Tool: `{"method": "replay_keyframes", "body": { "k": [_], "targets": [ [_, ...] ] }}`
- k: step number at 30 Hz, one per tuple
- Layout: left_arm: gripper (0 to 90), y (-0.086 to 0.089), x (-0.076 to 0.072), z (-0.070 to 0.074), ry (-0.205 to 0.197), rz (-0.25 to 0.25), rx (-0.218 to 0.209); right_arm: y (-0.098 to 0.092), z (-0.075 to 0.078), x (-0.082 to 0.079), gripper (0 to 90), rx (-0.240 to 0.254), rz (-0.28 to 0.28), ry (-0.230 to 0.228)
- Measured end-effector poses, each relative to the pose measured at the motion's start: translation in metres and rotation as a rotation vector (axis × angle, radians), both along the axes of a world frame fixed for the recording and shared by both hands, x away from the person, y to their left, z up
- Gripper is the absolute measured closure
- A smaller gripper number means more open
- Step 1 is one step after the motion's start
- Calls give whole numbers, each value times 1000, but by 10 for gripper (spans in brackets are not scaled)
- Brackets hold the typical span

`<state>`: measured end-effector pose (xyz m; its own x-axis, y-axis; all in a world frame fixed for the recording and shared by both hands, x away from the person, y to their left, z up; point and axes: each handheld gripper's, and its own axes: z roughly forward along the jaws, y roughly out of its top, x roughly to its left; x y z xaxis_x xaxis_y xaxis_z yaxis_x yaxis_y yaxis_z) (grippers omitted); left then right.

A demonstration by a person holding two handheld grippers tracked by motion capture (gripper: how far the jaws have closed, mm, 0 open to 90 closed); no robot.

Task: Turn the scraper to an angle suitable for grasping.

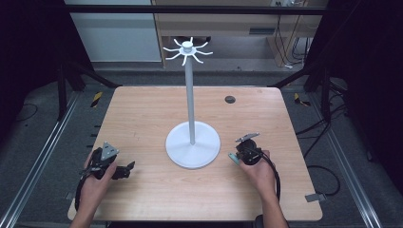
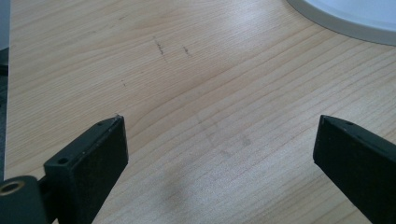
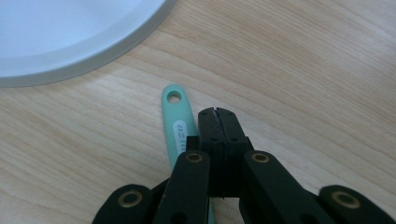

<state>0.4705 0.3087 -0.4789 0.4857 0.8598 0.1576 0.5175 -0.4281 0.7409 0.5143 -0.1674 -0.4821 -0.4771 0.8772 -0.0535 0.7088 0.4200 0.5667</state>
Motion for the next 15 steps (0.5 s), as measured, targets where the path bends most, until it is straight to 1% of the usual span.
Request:
{"method": "replay_keyframes", "body": {
  "k": [1,2,3,4,5,6,8,9,10,12,13,14,15],
  "targets": [
    [29,0,0,0,0,0,1,1,0,-1,900,7,16,5],
    [29,0,0,0,0,0,1,1,0,-1,900,7,16,5],
    [29,0,0,0,0,0,1,2,0,-2,900,17,31,16],
    [29,0,0,0,0,0,1,3,0,-3,900,32,33,24],
    [29,0,0,0,1,0,1,6,0,-6,900,39,61,33],
    [29,0,0,0,1,-1,2,6,0,-6,900,39,61,33],
    [29,0,0,0,1,-1,4,9,1,-9,900,32,89,38],
    [29,-1,0,0,1,-2,4,11,2,-11,900,37,97,48],
    [29,-1,0,0,1,-2,4,14,2,-13,900,13,109,33],
    [29,-1,0,0,0,-1,4,14,3,-14,900,16,114,27],
    [29,0,0,0,0,0,3,14,5,-15,900,24,114,21],
    [28,0,-1,0,0,1,2,14,8,-17,900,31,121,3],
    [28,0,-1,0,-1,3,1,14,8,-17,900,31,121,3]
  ]
}}
